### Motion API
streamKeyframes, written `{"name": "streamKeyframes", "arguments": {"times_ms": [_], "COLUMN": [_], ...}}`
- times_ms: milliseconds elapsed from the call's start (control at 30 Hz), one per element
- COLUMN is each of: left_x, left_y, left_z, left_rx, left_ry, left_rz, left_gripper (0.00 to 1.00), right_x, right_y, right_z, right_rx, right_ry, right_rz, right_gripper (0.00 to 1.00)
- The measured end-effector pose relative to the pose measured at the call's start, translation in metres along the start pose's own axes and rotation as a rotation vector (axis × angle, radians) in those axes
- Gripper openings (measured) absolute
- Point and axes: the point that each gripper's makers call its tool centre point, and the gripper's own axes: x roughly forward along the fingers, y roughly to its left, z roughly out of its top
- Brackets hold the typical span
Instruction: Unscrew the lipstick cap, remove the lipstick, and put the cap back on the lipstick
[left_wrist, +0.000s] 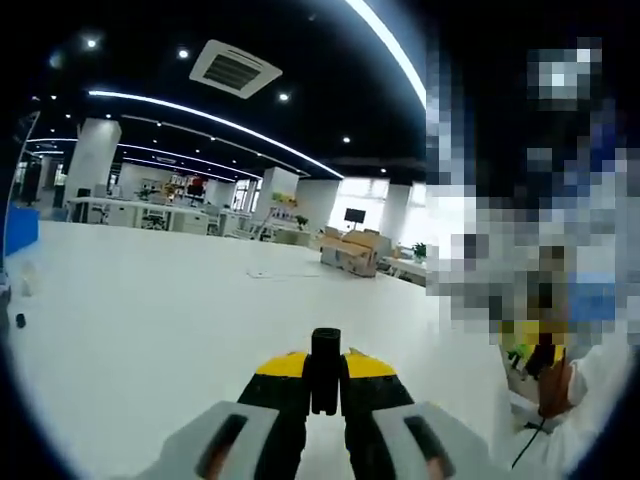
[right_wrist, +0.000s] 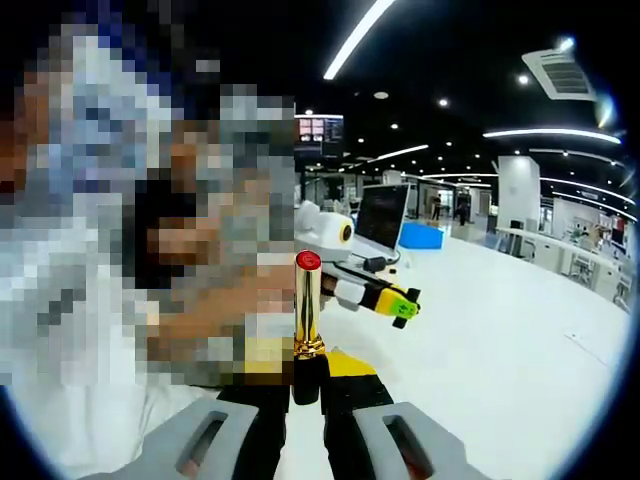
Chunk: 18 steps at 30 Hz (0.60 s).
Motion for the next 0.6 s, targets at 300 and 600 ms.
{"name": "streamKeyframes", "arguments": {"times_ms": [300,600], "left_x": [0.003,0.005], "left_y": [0.001,0.003], "left_z": [-0.006,-0.013], "left_rx": [0.006,0.008], "left_ry": [0.022,0.038], "left_rz": [0.0,0.009], "left_gripper": [0.13,0.13], "right_x": [-0.002,-0.003], "right_y": [-0.001,-0.001], "right_z": [0.001,0.001], "right_rx": [0.001,-0.001], "right_ry": [-0.002,-0.002], "right_rz": [-0.003,-0.004], "right_gripper": [0.11,0.11]}}
